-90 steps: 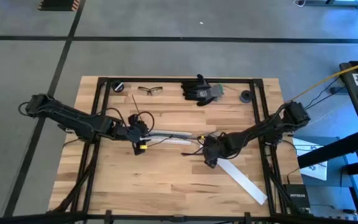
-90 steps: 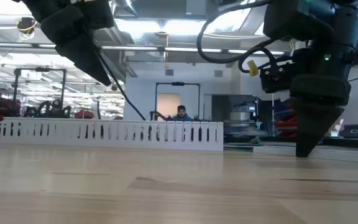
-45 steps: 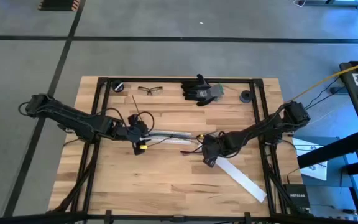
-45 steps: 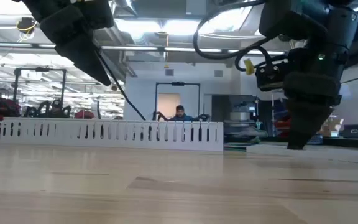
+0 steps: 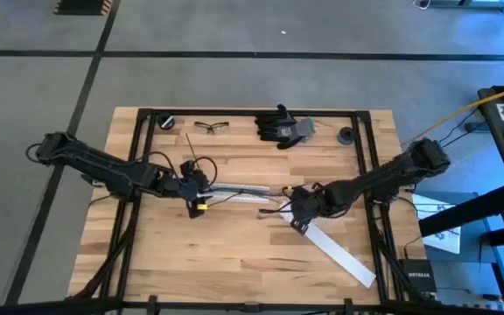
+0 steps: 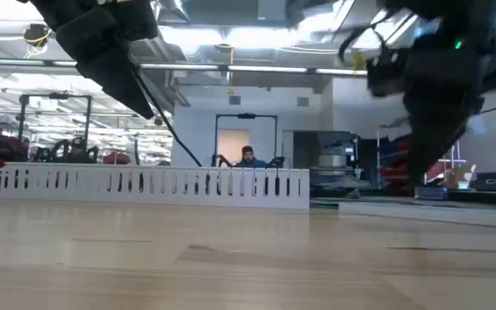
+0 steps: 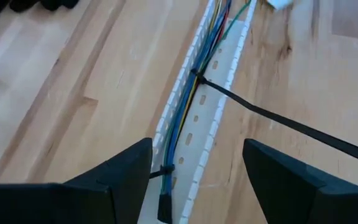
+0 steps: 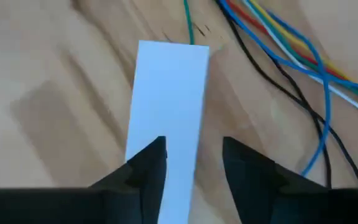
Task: Ziptie cables
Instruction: Close the white cable duct
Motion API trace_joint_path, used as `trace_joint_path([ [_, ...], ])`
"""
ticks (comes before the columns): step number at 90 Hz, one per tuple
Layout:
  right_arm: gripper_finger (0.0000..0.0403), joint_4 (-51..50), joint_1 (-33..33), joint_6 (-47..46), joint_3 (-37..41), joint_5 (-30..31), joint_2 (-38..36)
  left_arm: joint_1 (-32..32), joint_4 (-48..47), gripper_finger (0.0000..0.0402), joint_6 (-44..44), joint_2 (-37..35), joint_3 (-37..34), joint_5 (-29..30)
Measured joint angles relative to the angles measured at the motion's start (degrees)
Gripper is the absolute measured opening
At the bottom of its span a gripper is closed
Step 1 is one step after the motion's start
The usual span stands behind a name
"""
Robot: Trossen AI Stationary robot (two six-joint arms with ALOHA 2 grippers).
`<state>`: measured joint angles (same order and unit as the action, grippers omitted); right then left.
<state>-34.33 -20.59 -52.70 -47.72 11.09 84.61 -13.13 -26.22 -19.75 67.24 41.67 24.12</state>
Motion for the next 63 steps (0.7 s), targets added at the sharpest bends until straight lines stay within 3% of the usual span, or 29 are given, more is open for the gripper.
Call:
trace_joint_path([
  [16,0.0227,1.4,-6.9,-3.9,0.0,11.6,-0.1,0.0,0.6,0.0237,-0.5,0.0,0.0,0.0],
  [33,0.0297,7.4,-15.1,-4.0,-0.1,28.3,7.5,0.0,2.0,0.0237,-1.5,0.0,0.0,-0.6],
  [49,0.0330,16.0,-16.5,-5.3,3.2,30.4,14.0,0.2,2.8,0.0237,-2.3,0.0,0.0,-0.8],
  [63,0.0337,20.1,-16.5,-7.3,7.4,32.9,14.9,0.2,3.2,0.0237,-3.3,0.0,0.0,-0.7],
])
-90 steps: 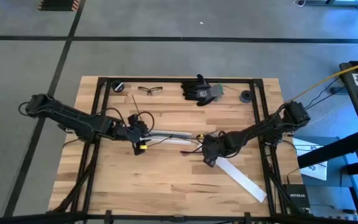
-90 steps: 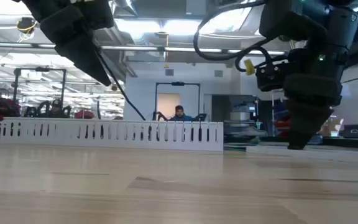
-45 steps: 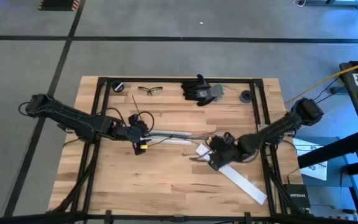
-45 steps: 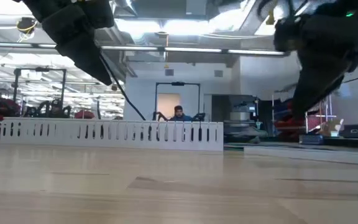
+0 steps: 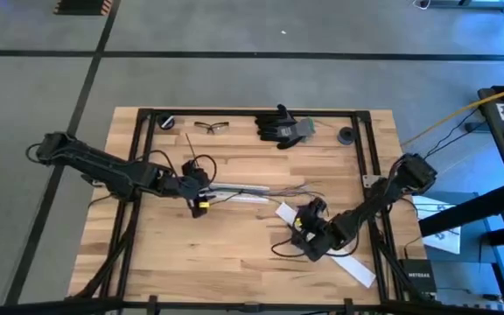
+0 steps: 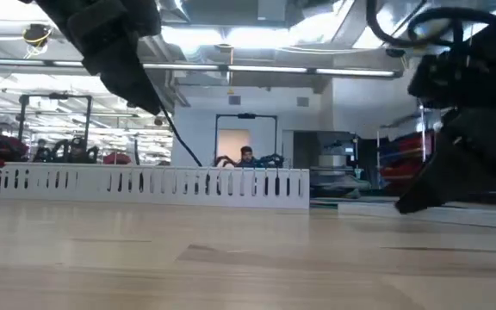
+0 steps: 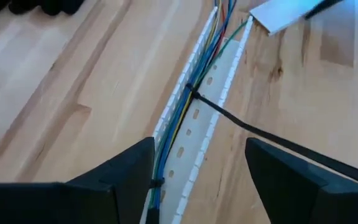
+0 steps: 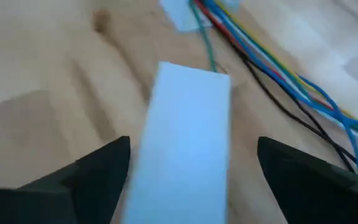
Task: Ziptie cables
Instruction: Close the white cable duct
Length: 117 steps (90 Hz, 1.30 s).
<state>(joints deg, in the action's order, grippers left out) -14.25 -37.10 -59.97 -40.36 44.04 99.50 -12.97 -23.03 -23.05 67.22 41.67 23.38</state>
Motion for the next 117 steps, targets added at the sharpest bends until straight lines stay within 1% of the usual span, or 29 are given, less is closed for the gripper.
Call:
trace_joint_path([
  [6,0.0335,3.4,0.0,-0.4,1.6,0.4,0.0,0.0,0.0,0.0237,-0.6,0.0,0.0,0.0],
  [12,0.0333,9.6,-0.1,-0.1,3.3,0.4,0.2,0.0,0.0,0.0237,-0.8,0.0,0.0,0.0],
  [17,0.0331,15.0,0.0,1.2,4.5,0.1,1.1,0.0,0.0,0.0237,-0.9,0.0,0.0,0.0],
  [20,0.0331,16.4,0.0,2.7,5.1,-0.2,1.5,0.0,0.0,0.0237,-0.9,0.0,0.0,0.0],
  [27,0.0331,17.4,0.0,4.8,5.4,0.2,2.1,0.1,0.0,0.0237,-0.7,0.0,0.0,0.2],
  [52,0.0331,19.4,-0.2,4.4,5.6,1.4,6.7,0.1,0.2,0.0237,-1.0,0.0,0.0,1.2],
  [66,0.0329,20.4,-0.2,4.2,5.6,2.0,7.6,0.1,0.1,0.0237,-1.0,0.0,0.0,1.4],
  [76,0.0308,21.3,-0.2,4.7,5.7,2.1,7.8,0.1,0.1,0.0237,-1.0,0.0,0.0,1.4],
  [94,0.0239,21.7,-0.1,4.8,5.7,2.1,7.8,0.1,0.2,0.0237,-0.8,0.0,0.0,1.4],
  [100,0.0221,22.0,-0.1,4.4,5.7,2.6,7.8,0.1,0.2,0.0237,-0.8,0.0,0.0,1.4],
  [112,0.0218,22.0,-0.1,4.3,5.7,3.0,7.9,0.1,0.2,0.0237,-0.8,0.0,0.0,1.4],
  [117,0.0224,22.0,0.0,4.5,5.7,3.1,7.9,0.1,0.2,0.0237,-0.8,0.0,0.0,1.4],
])
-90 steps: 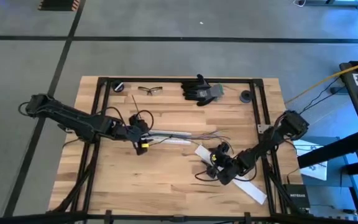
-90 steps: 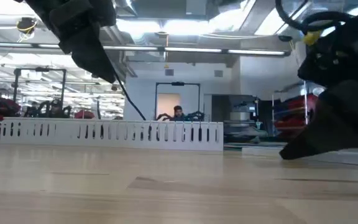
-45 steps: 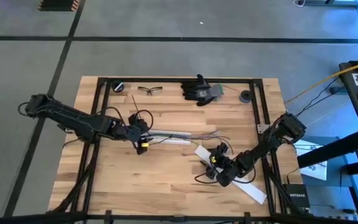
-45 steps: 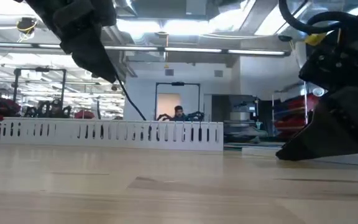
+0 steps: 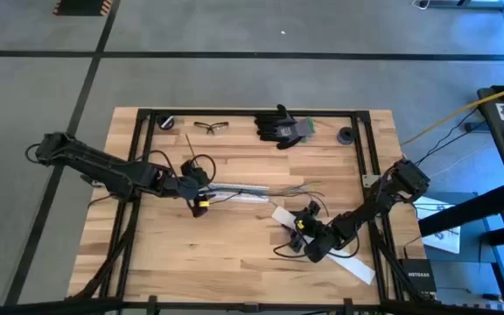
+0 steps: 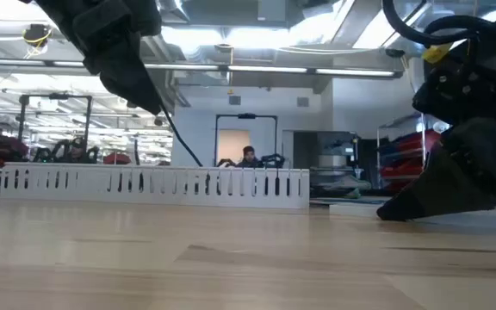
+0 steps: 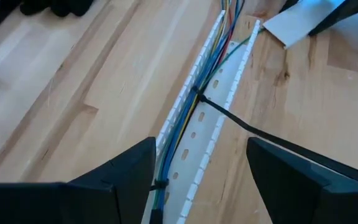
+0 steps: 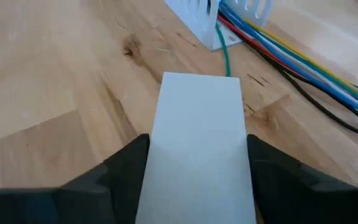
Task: Ziptie cables
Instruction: Close the white cable duct
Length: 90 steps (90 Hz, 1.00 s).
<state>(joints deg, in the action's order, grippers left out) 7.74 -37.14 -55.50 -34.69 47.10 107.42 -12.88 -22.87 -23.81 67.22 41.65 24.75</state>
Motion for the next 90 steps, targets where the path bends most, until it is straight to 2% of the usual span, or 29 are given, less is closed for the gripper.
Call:
trace_joint_path([
  [12,0.0239,-0.3,0.0,1.8,-0.3,1.0,0.1,0.0,0.0,0.0237,0.0,0.0,0.0,0.0],
  [29,0.0224,-0.8,0.1,3.2,-1.0,1.5,0.3,0.0,0.6,0.0237,2.0,0.0,3.2,0.0],
  [45,0.0227,-0.8,0.1,3.5,-1.0,1.9,0.3,0.9,11.0,0.0237,10.3,0.4,3.7,-0.6],
  [63,0.0235,-0.9,0.1,3.8,-1.0,2.0,0.3,5.3,20.3,0.0249,18.7,4.3,3.8,-7.5],
  [80,0.0233,-0.9,0.1,4.6,-1.0,2.2,0.3,10.1,20.1,0.0291,21.3,11.2,9.1,-14.3],
  [90,0.0233,-0.9,0.2,4.8,-1.0,2.3,0.3,11.3,20.2,0.0300,24.5,16.2,12.6,-15.2],
])
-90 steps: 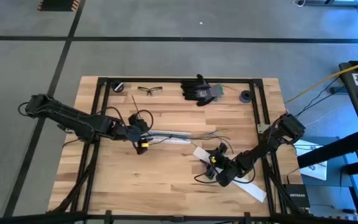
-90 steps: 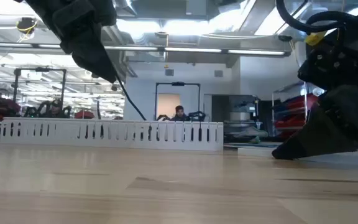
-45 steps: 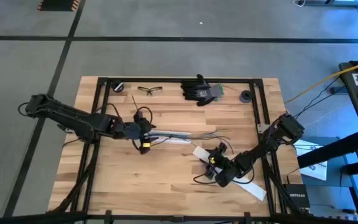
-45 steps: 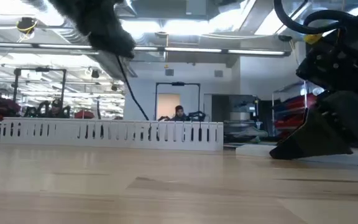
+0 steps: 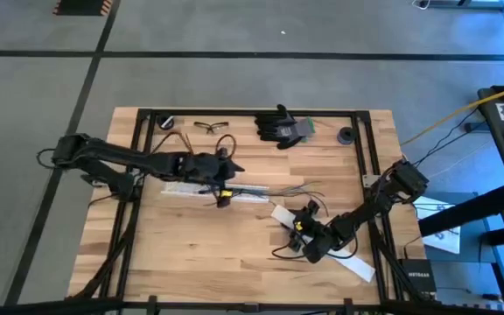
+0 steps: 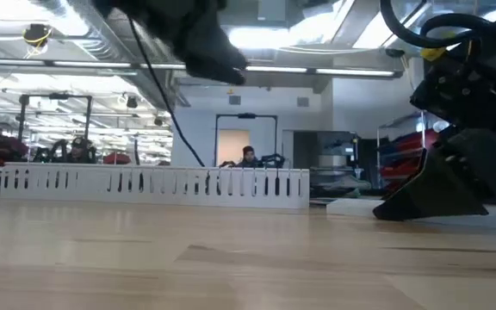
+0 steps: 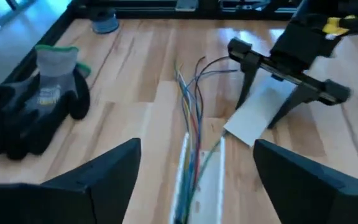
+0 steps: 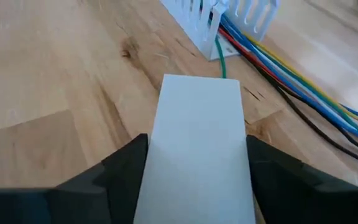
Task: Ziptie cables
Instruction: Close the white cable duct
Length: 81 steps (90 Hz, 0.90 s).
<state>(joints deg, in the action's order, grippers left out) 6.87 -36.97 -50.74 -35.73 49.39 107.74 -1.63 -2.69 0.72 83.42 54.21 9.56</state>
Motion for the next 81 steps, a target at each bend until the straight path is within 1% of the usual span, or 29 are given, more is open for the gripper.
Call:
trace_joint_path([
  [17,0.0234,0.0,0.0,0.1,0.0,0.0,0.0,0.7,-3.6,0.0301,2.1,8.7,2.8,0.0],
  [27,0.0234,0.0,0.0,0.5,0.0,-0.5,0.0,0.6,-4.0,0.0302,1.2,11.1,2.8,0.0],
  [36,0.0234,0.0,0.4,0.7,0.0,-0.6,0.1,0.4,-4.5,0.0302,-0.1,11.2,2.7,0.0],
  [48,0.0234,0.1,1.2,1.3,0.0,-1.2,0.0,0.4,-4.3,0.0302,0.3,11.2,2.0,0.0],
  [61,0.0234,-0.5,1.4,2.1,0.1,-1.5,-2.2,0.3,-4.3,0.0302,0.7,11.2,0.5,-0.4],
  [72,0.0234,-2.2,1.7,3.1,0.5,0.8,-4.5,-0.2,-4.7,0.0302,0.6,10.7,-0.2,-0.5],
  [81,0.0234,-2.1,1.6,4.3,0.3,1.2,-6.0,-0.7,-5.2,0.0302,0.7,10.5,-0.3,-0.5],
])
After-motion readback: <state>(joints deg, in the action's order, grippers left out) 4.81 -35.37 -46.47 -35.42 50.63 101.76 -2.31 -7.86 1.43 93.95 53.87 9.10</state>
